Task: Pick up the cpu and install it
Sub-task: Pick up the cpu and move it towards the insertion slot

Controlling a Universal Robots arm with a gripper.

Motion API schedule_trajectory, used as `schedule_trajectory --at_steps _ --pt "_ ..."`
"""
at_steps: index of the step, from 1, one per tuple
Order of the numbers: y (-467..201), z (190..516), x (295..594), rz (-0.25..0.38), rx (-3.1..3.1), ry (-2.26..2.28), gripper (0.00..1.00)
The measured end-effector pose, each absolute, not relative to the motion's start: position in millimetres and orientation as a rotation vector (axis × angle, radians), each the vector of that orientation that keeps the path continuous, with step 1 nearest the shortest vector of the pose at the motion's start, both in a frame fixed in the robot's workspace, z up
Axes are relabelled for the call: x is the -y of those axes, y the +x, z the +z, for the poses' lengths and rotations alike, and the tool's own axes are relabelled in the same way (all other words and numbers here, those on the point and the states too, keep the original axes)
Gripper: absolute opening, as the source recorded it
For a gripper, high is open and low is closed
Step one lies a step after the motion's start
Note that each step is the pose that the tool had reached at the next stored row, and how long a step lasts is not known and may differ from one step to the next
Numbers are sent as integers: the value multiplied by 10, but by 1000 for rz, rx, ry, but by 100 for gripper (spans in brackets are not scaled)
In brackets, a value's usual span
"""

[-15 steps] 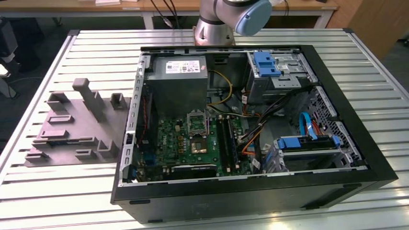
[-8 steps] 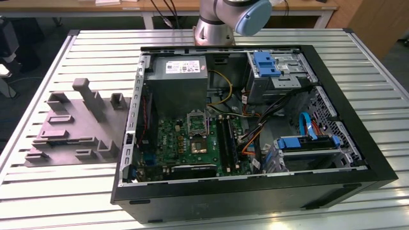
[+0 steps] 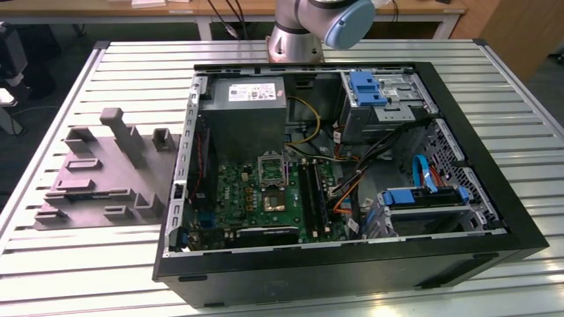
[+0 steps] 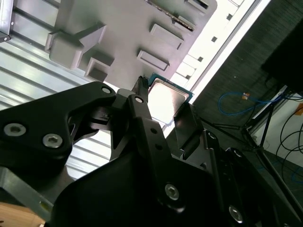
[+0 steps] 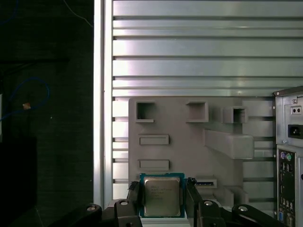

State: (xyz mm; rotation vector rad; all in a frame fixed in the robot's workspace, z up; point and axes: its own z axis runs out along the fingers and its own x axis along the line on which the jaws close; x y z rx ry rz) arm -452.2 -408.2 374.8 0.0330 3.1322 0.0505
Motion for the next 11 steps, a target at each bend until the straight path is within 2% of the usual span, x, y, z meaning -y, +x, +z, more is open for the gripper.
schedule_trajectory --at_steps 11 --pt "-4432 3748 4082 50 -3132 33 47"
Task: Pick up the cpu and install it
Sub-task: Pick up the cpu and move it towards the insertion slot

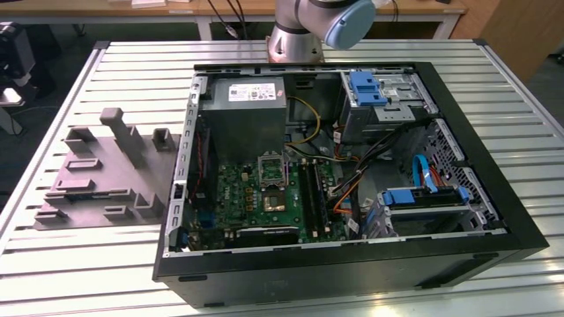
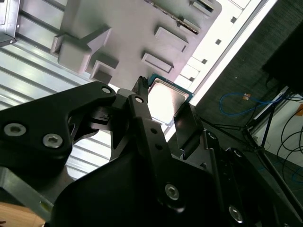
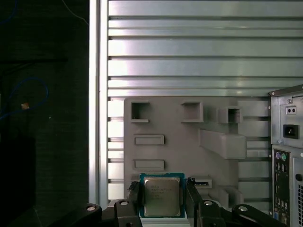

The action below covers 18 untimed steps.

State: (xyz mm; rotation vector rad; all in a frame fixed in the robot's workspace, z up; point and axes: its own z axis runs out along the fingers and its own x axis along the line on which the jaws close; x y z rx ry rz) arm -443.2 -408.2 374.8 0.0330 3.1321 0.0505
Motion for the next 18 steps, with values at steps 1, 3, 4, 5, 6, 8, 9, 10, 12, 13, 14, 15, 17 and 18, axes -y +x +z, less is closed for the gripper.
schedule_trajectory --at_steps 1,3,4,5,6,8,9,10,12,13,14,15,17,18 --pt "-4430 3748 4082 51 -3132 33 47" --pt "-4425 3748 4082 50 -3132 33 47" --pt "-4423 3749 4082 50 -3132 33 47" --pt "-4421 3748 4082 50 -3132 33 47" --pt "-4419 3748 4082 51 -3132 33 47" --pt "-4415 3748 4082 51 -3132 33 47" --pt "-4413 3749 4082 50 -3132 33 47" --pt "-4411 3748 4082 50 -3132 33 47" --pt "-4380 3748 4082 50 -3132 33 47" --pt "-4379 3748 4082 50 -3132 33 47" --pt "-4377 3749 4082 50 -3132 33 47" --pt "-4374 3749 4082 50 -3132 33 47" --pt "-4366 3748 4082 50 -3132 33 47" --pt "-4361 3748 4082 51 -3132 33 47"
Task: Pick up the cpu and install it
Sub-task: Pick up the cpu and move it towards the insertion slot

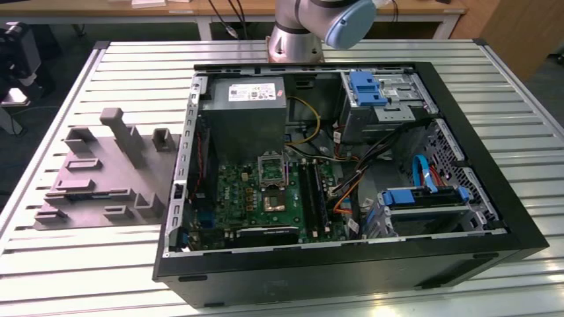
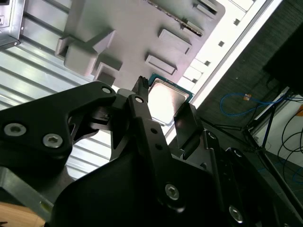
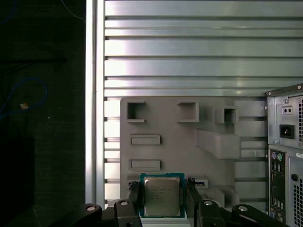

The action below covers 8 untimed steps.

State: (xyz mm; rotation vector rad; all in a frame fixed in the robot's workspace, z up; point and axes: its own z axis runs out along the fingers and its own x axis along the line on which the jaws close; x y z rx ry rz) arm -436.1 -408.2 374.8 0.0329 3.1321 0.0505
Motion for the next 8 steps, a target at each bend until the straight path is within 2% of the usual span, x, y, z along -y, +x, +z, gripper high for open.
schedule_trajectory --at_steps 8 --pt "-4326 3748 4082 51 -3132 33 47"
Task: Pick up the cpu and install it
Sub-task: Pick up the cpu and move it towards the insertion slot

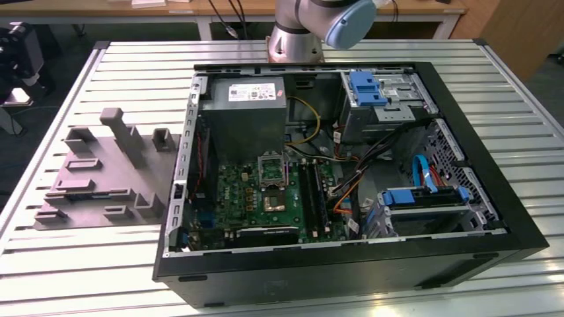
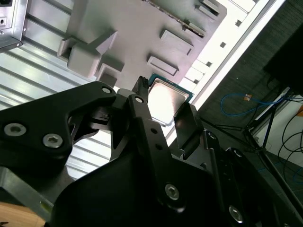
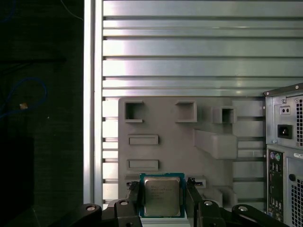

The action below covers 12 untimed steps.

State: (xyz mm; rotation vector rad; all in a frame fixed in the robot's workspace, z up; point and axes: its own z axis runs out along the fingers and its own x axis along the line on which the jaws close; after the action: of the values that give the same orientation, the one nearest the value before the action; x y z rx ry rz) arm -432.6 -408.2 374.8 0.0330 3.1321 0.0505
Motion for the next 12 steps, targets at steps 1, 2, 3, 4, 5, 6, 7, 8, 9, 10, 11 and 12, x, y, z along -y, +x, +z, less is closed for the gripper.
schedule_trajectory --at_steps 1,2,3,4,5,6,7,8,9,10,11,12 --pt "-4323 3748 4082 50 -3132 33 47" --pt "-4321 3748 4082 50 -3132 33 47" --pt "-4317 3748 4082 50 -3132 33 47" --pt "-4314 3749 4082 50 -3132 33 47" --pt "-4311 3749 4082 50 -3132 33 47" --pt "-4308 3748 4082 51 -3132 33 47" --pt "-4304 3749 4082 50 -3132 33 47" --pt "-4300 3749 4082 50 -3132 33 47" --pt "-4297 3748 4082 50 -3132 33 47" --pt "-4294 3748 4082 51 -3132 33 47" --pt "-4291 3748 4082 51 -3132 33 47" --pt "-4288 3748 4082 51 -3132 33 47"
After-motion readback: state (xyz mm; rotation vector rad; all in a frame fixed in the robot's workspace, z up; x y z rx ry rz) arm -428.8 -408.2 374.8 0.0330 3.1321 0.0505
